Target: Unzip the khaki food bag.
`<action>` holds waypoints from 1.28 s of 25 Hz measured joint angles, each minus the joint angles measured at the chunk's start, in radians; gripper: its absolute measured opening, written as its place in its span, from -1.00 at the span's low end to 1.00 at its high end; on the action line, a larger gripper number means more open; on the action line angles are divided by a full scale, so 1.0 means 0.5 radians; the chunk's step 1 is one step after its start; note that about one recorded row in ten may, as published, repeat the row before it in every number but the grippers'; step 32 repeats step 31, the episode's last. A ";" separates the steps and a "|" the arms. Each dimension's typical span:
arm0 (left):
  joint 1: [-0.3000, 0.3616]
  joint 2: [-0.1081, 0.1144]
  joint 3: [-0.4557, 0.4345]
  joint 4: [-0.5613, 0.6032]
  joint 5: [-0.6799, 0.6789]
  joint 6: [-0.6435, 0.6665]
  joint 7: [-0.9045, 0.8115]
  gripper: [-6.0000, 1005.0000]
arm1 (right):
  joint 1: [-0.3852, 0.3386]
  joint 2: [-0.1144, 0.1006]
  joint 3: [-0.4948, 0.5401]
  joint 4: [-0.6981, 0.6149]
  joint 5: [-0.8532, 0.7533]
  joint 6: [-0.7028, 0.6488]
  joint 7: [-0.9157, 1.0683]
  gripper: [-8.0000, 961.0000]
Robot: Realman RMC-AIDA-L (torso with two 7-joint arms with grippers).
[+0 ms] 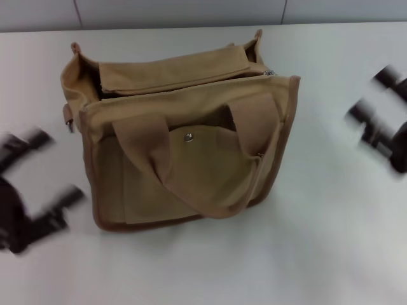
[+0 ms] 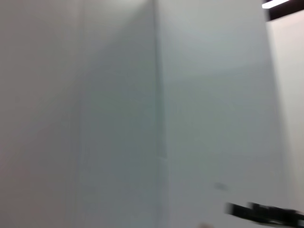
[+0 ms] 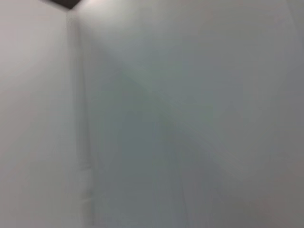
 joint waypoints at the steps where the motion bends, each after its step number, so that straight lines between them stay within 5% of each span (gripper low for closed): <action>1: -0.013 0.002 0.102 0.031 0.000 -0.004 -0.034 0.58 | 0.001 0.000 -0.129 -0.156 -0.178 -0.054 0.115 0.46; 4: -0.120 0.020 0.477 0.067 0.062 -0.073 -0.121 0.67 | 0.037 0.000 -0.325 -0.354 -0.455 -0.068 0.382 0.53; 6: -0.147 0.021 0.508 0.064 0.100 -0.094 -0.147 0.67 | 0.057 0.000 -0.383 -0.378 -0.527 -0.067 0.431 0.57; 14: -0.266 -0.038 0.496 0.079 0.365 -0.299 -0.285 0.66 | 0.124 0.008 -0.484 -0.384 -0.708 0.056 0.482 0.75; 32: -0.252 -0.034 0.472 0.083 0.357 -0.296 -0.272 0.66 | 0.122 0.010 -0.468 -0.386 -0.695 0.063 0.477 0.75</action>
